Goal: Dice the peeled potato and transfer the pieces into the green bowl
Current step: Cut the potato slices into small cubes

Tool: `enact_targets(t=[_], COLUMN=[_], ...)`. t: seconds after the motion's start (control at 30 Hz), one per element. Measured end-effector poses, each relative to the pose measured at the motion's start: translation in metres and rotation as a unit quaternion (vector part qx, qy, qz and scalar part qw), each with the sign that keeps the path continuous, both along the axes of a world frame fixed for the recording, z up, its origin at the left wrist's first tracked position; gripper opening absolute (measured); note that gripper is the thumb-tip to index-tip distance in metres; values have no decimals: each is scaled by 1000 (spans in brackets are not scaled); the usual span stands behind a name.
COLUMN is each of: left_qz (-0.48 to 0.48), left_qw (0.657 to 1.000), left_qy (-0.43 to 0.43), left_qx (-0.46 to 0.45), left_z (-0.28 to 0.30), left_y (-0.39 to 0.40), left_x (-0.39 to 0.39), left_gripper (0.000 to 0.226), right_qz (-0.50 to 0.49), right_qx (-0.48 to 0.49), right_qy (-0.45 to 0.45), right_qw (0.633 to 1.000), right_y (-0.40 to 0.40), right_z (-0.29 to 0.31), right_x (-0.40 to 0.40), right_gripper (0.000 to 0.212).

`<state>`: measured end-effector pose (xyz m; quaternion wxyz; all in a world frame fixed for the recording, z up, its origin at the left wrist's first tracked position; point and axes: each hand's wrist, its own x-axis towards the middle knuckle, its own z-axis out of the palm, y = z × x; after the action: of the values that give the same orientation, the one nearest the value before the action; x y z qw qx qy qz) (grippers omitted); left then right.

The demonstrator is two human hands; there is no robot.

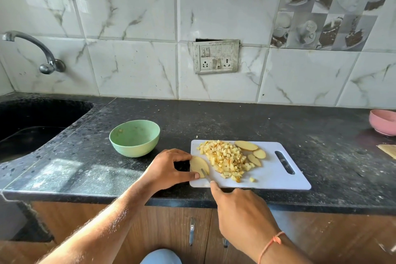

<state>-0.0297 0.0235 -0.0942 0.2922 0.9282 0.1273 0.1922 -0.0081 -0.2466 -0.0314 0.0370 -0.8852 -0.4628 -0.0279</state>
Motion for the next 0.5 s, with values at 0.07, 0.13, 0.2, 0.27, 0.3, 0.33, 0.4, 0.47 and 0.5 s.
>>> enact_targets(t=[0.07, 0.13, 0.2, 0.27, 0.3, 0.33, 0.4, 0.47, 0.5], left_qz=[0, 3, 6, 13, 19, 26, 38, 41, 39], left_qw=[1000, 1000, 1000, 1000, 1000, 1000, 999, 999, 999], left_qy=[3, 2, 2, 0, -2, -5, -11, -14, -15], left_qx=[-6, -11, -10, -8, -7, -6, -4, -7, -8], left_z=[2, 4, 4, 5, 4, 4, 1, -2, -2], left_y=[-1, -2, -4, -5, -5, -5, -6, -6, -7], left_x=[0, -1, -2, -3, -4, -4, -6, -6, -7], left_gripper=[75, 73, 73, 75, 75, 75, 74, 71, 69], right_qz=[-1, -3, -4, -4, -3, -2, -5, -11, -14], right_qx=[3, -1, -3, 2, 9, 20, 44, 62, 69], right_qy=[6, 10, 12, 17, 18, 18, 9, -1, 0], right_qw=[1000, 1000, 1000, 1000, 1000, 1000, 999, 998, 998], right_y=[-10, -17, -24, -29, -31, -32, -30, -22, -15], right_z=[0, 1, 5, 9, 11, 12, 13, 14, 14], right_x=[-4, -10, -12, -12, -12, -12, -11, -7, -4], right_gripper=[64, 62, 60, 58, 58, 57, 56, 57, 57])
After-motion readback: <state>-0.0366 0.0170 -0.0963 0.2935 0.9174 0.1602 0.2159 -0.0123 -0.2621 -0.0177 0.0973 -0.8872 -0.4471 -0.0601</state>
